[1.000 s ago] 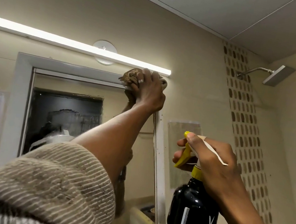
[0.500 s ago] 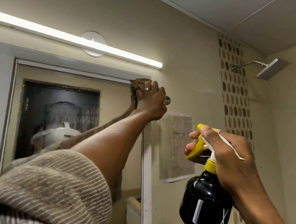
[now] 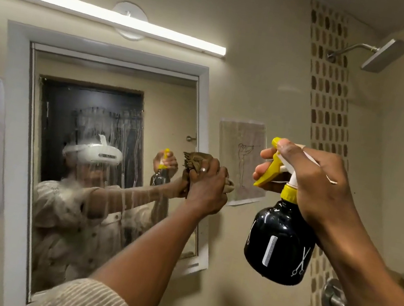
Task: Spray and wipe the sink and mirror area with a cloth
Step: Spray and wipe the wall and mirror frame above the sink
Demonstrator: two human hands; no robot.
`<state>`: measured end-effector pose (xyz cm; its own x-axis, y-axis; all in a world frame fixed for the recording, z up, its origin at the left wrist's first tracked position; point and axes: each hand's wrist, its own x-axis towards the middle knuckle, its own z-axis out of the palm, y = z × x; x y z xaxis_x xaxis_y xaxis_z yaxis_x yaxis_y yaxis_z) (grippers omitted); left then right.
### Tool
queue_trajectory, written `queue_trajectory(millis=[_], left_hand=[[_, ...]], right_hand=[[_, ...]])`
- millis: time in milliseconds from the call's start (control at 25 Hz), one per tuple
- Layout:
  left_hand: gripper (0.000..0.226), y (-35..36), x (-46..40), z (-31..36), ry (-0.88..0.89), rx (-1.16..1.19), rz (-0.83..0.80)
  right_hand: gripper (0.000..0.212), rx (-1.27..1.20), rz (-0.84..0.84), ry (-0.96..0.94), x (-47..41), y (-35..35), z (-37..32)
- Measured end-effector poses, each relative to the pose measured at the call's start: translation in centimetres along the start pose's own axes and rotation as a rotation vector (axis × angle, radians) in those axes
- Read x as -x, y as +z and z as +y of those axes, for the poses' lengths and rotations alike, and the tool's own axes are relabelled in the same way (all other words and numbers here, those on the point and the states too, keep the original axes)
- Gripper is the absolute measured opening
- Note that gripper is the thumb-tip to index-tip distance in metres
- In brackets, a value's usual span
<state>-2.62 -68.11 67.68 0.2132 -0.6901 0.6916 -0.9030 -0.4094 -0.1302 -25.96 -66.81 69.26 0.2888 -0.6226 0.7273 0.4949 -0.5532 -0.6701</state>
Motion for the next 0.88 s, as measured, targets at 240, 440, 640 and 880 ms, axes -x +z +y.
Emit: queue_trajectory(millis=[240, 440, 640, 880], left_hand=[[0.028, 2.9, 4.3, 1.8, -0.143, 0.301, -0.189], [0.015, -0.4, 9.4, 1.4, -0.483, 1.201, 0.080], [0.030, -7.1, 8.5, -3.2, -0.560, 1.237, 0.662], [0.037, -8.5, 6.8, -3.7, -0.399, 0.825, 0.524]], right_hand=[[0.038, 0.014, -0.018, 0.036, 0.6, -0.9, -0.3], [0.037, 0.117, -0.058, 0.036, 0.2, 0.6, 2.2], [0.037, 0.254, -0.134, 0.124, 2.8, 2.0, 5.8], [0.035, 0.348, -0.176, 0.326, 7.5, 2.1, 10.8]])
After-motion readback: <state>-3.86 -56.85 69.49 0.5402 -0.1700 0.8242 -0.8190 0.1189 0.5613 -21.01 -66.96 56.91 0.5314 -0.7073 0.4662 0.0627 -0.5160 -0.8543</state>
